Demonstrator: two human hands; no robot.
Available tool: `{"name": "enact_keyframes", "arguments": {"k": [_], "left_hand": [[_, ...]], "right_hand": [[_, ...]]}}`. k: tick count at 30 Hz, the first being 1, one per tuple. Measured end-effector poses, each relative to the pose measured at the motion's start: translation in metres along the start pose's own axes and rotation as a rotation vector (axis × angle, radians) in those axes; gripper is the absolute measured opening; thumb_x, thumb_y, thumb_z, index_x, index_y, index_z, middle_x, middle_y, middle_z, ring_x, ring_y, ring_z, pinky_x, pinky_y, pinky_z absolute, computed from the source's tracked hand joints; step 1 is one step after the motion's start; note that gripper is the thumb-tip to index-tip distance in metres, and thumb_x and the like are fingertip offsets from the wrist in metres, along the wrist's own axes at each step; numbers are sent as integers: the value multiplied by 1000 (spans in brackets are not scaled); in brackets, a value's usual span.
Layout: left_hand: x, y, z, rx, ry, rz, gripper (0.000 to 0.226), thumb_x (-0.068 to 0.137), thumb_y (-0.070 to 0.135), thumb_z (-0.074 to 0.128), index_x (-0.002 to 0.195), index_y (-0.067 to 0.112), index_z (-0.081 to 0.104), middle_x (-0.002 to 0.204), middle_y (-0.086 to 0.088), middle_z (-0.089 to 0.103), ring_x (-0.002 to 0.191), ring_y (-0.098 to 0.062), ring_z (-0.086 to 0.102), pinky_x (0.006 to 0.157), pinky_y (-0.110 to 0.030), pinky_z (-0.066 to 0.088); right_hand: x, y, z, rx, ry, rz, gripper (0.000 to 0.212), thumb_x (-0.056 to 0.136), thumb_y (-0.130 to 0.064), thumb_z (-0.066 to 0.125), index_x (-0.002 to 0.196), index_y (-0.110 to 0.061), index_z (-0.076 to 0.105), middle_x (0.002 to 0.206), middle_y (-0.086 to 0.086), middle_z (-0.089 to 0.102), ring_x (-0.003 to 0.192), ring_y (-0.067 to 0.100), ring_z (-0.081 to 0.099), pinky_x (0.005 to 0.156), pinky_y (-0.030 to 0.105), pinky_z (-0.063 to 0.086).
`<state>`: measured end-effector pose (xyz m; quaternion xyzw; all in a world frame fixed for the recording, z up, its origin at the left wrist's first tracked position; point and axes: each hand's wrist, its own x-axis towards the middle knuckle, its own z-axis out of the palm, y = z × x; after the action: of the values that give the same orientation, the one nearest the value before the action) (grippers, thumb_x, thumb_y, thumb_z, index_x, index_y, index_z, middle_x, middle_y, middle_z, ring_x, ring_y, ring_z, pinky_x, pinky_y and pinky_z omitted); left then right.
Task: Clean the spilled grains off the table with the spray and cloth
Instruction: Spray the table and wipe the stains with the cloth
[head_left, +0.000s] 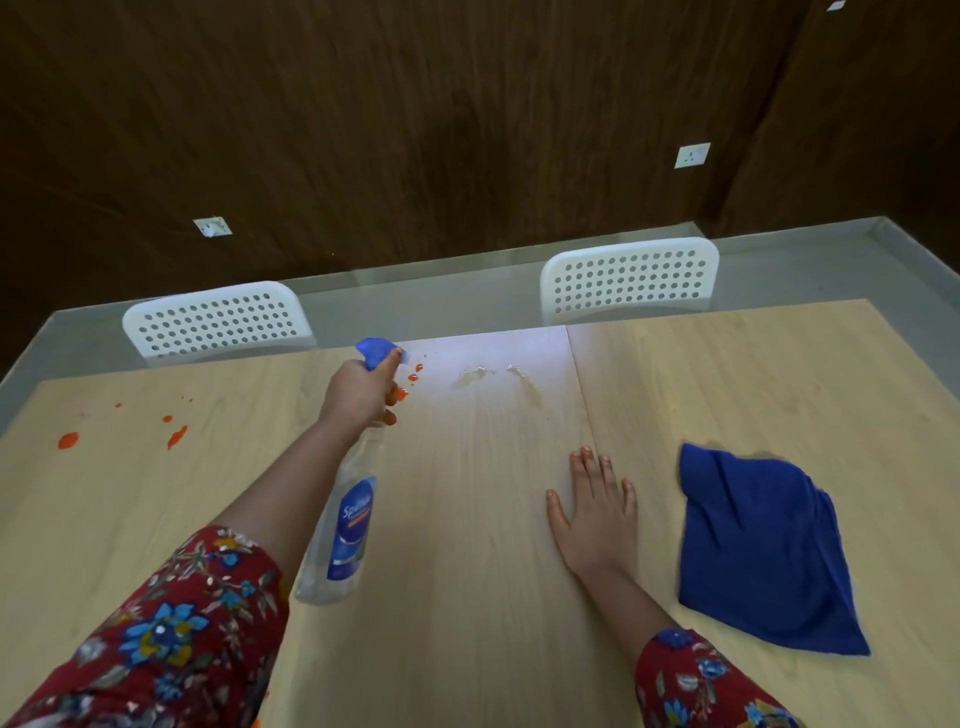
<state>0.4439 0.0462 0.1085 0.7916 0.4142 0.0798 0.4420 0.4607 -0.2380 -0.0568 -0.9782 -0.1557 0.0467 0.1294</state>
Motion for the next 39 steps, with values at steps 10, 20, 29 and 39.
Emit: {"name": "enact_keyframes", "arguments": {"k": [10, 20, 29, 39], "left_hand": [[-10, -46, -80, 48, 196, -9, 50, 92, 54, 52, 86, 6, 63, 81, -9, 68, 57, -24, 65, 65, -37, 52], [-65, -106, -112, 159, 160, -187, 51, 92, 54, 50, 76, 7, 61, 73, -7, 67, 50, -23, 64, 61, -32, 48], [-116, -84, -87, -91, 22, -87, 43, 91, 52, 55, 68, 17, 64, 77, -7, 66, 49, -25, 59, 58, -31, 48], [-151, -51, -42, -217, -76, 28, 47, 92, 51, 54, 72, 9, 60, 84, -11, 68, 47, -23, 58, 58, -30, 46]], "right_hand": [[1, 0, -1, -21, -16, 6, 69, 98, -55, 20, 156, -21, 9, 163, -5, 9, 150, 14, 6, 122, 41, 4], [0, 3, 1, -14, -15, -20, 76, 91, -60, 10, 155, -20, 15, 162, -3, 16, 150, 17, 9, 121, 42, 5], [1, 4, 0, -16, -37, -20, 73, 93, -58, 13, 155, -21, 13, 163, -3, 14, 150, 18, 8, 121, 43, 6], [1, 6, -1, -42, -90, -31, 78, 88, -60, 2, 156, -22, 4, 164, -4, 2, 150, 17, -1, 120, 42, -1]]}}
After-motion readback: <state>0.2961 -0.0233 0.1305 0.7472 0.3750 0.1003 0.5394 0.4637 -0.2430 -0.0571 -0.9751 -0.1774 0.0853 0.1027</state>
